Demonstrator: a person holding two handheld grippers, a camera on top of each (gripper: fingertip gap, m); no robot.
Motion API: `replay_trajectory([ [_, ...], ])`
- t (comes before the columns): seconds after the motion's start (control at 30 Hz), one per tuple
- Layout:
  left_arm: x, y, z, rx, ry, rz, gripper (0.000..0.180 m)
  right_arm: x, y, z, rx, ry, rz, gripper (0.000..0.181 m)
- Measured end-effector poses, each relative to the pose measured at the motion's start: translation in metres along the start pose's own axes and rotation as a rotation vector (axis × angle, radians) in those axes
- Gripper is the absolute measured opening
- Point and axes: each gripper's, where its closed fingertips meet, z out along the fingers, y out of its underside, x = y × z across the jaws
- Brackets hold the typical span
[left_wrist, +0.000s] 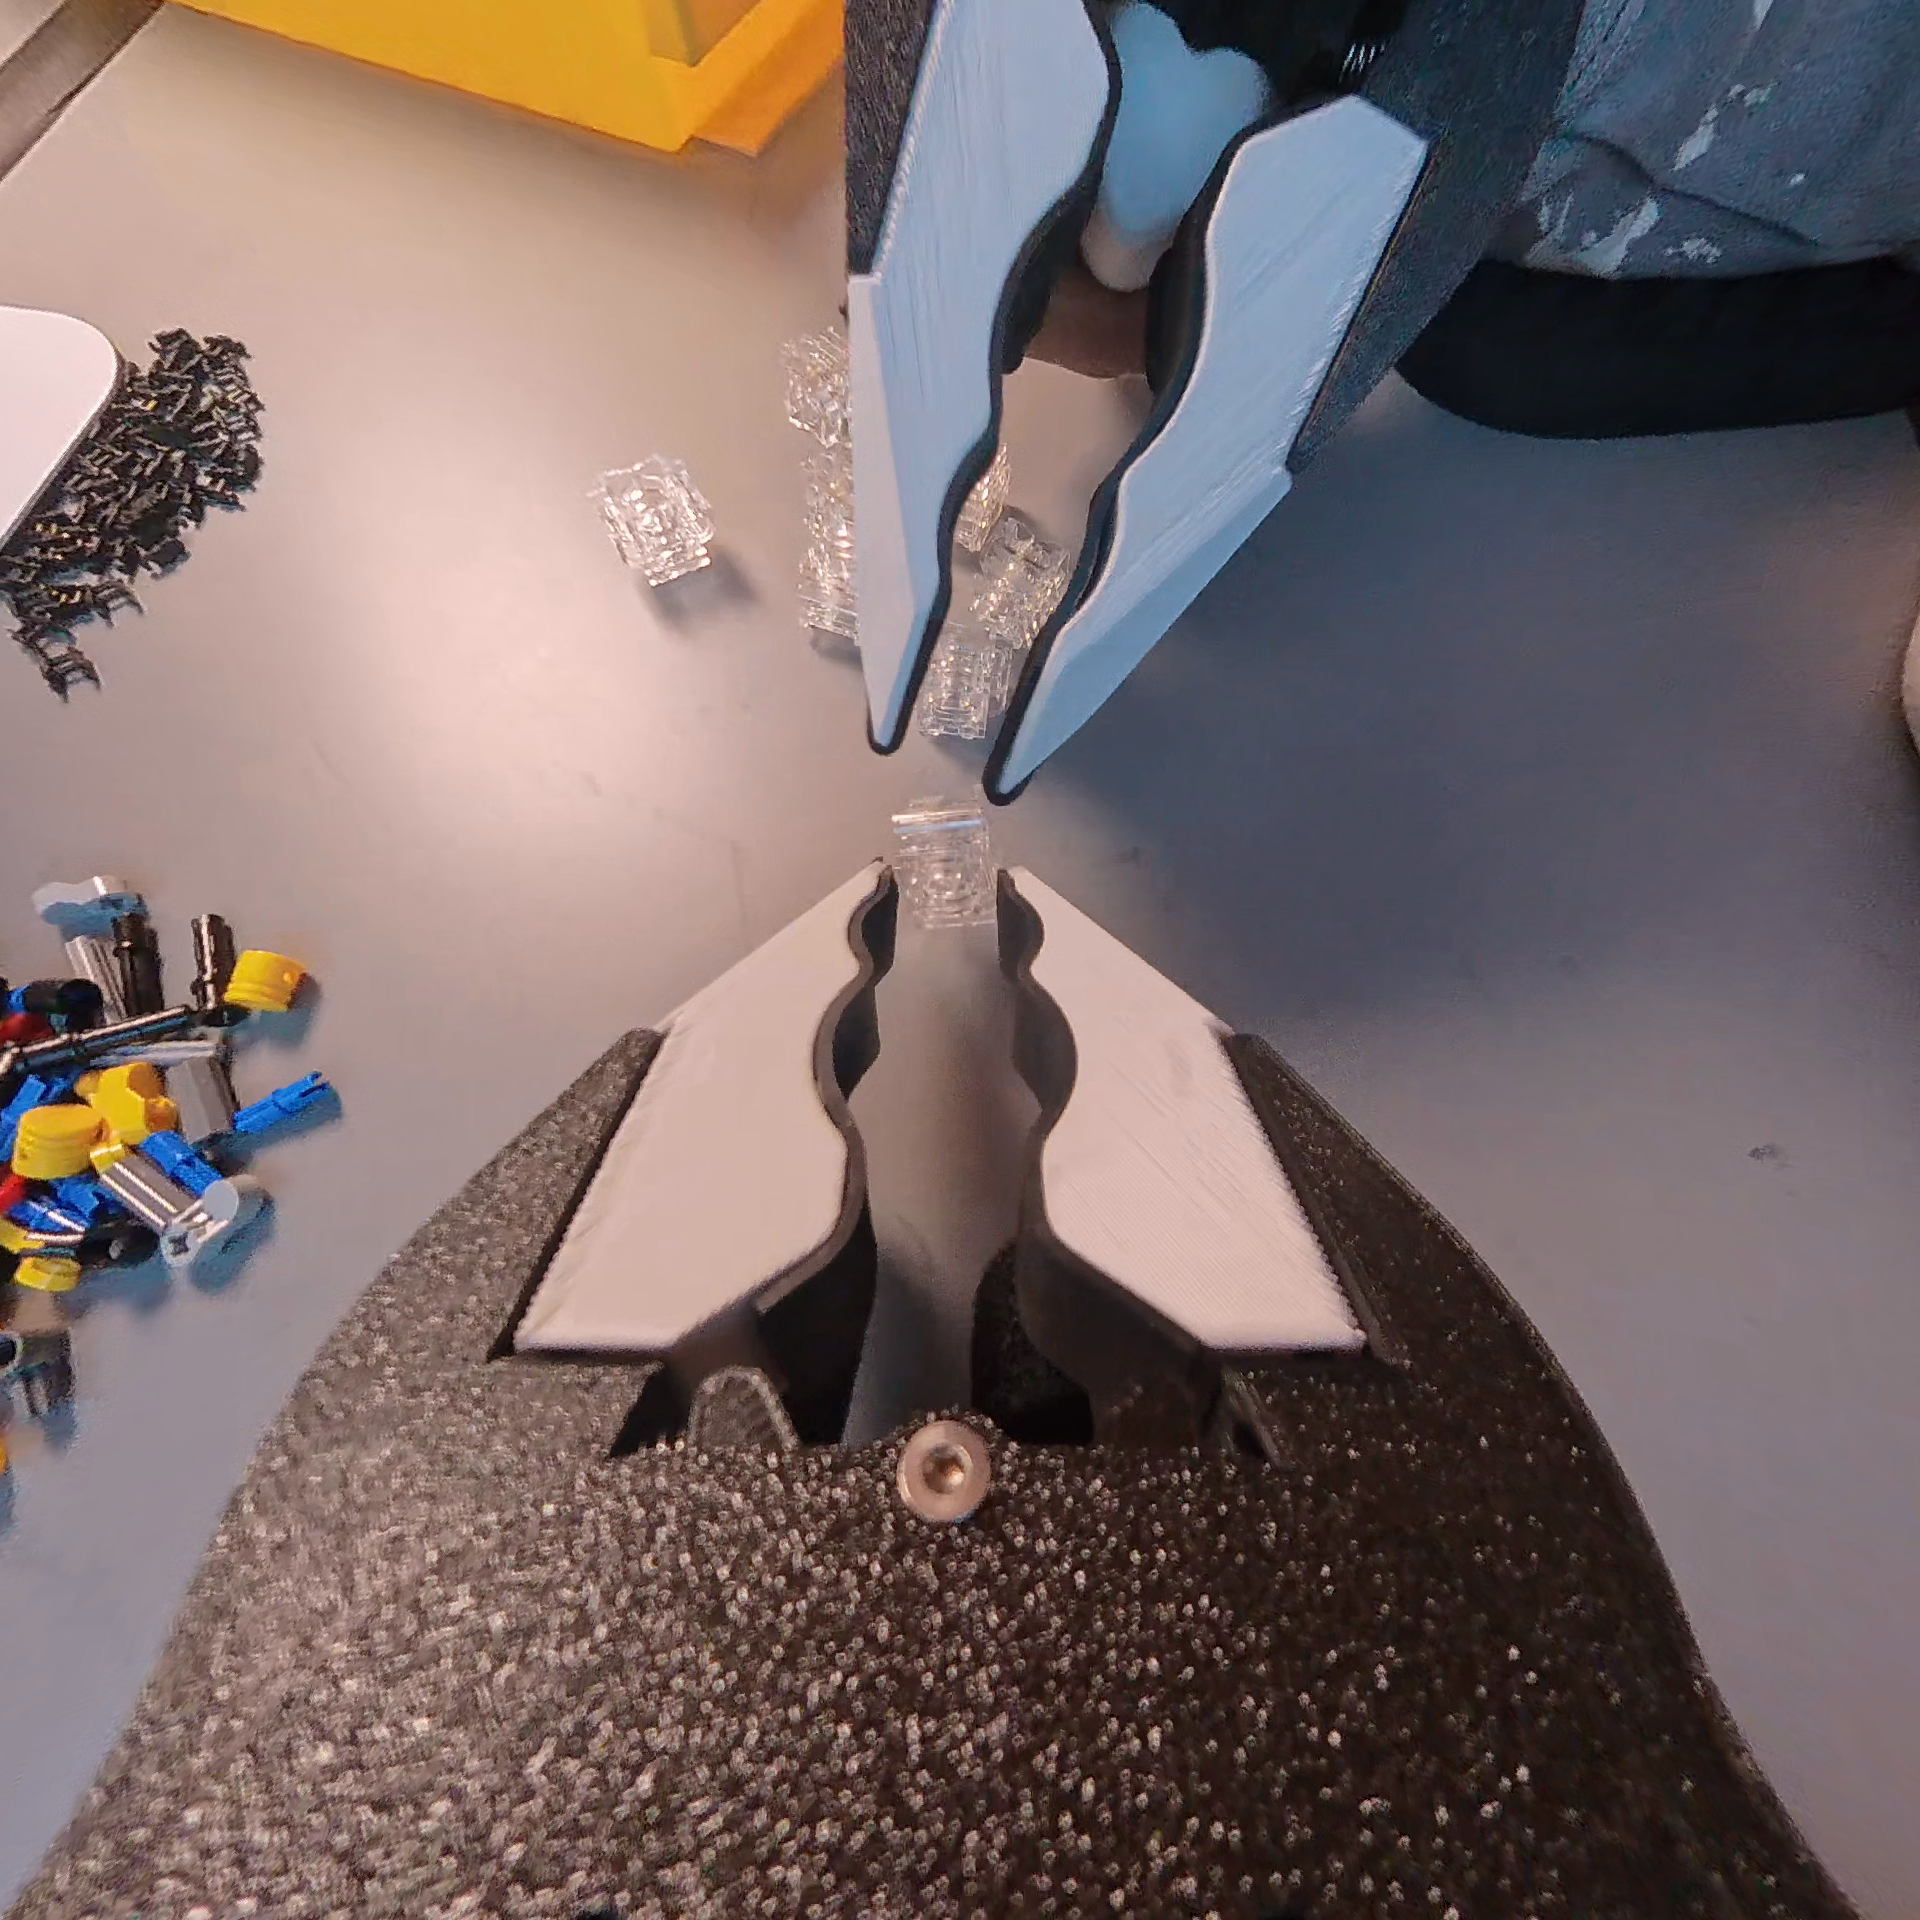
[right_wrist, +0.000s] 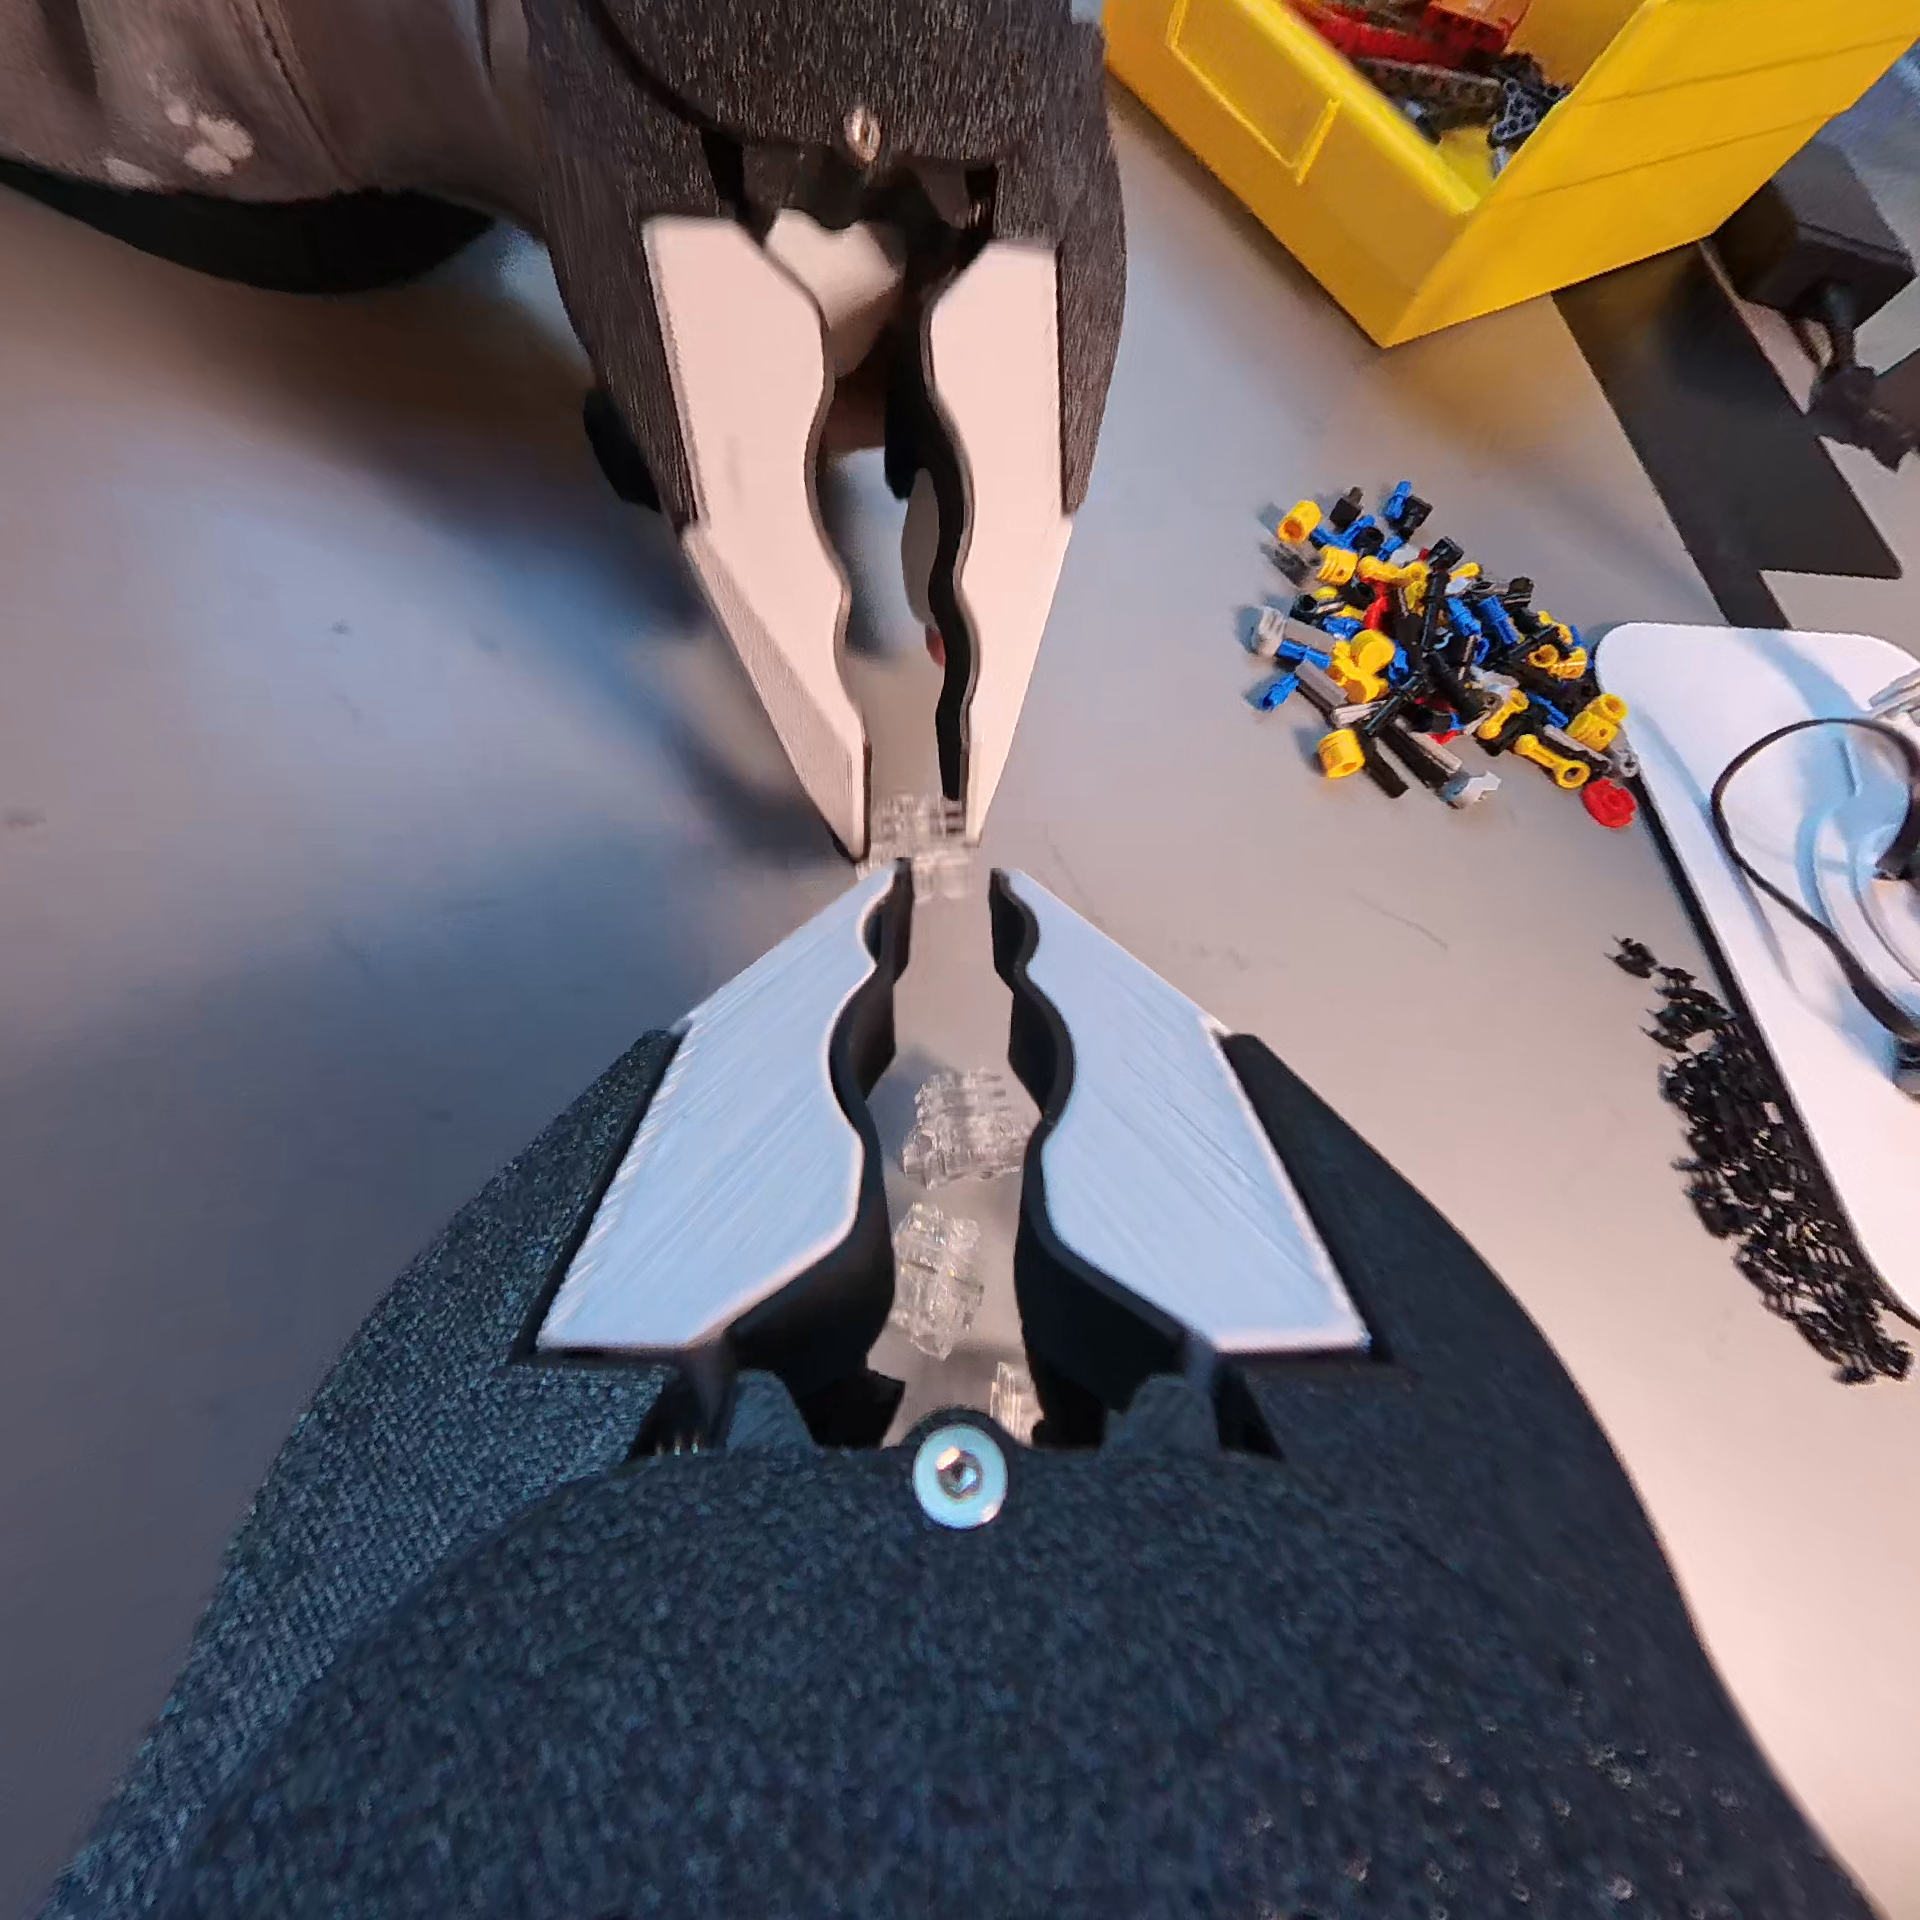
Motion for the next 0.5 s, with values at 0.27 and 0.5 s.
replay_trajectory([
  [0.27, 0.004, 0.01, -0.003, -0.035, -0.007, -0.006, 0.015, -0.01, 0.0, 0.006, -0.011, -0.011, -0.075, 0.017],
  [0.5, 0.007, 0.017, -0.001, -0.058, -0.001, 0.004, 0.018, 0.0, 0.012, 0.013, -0.117, 0.092, -0.169, 0.012],
])
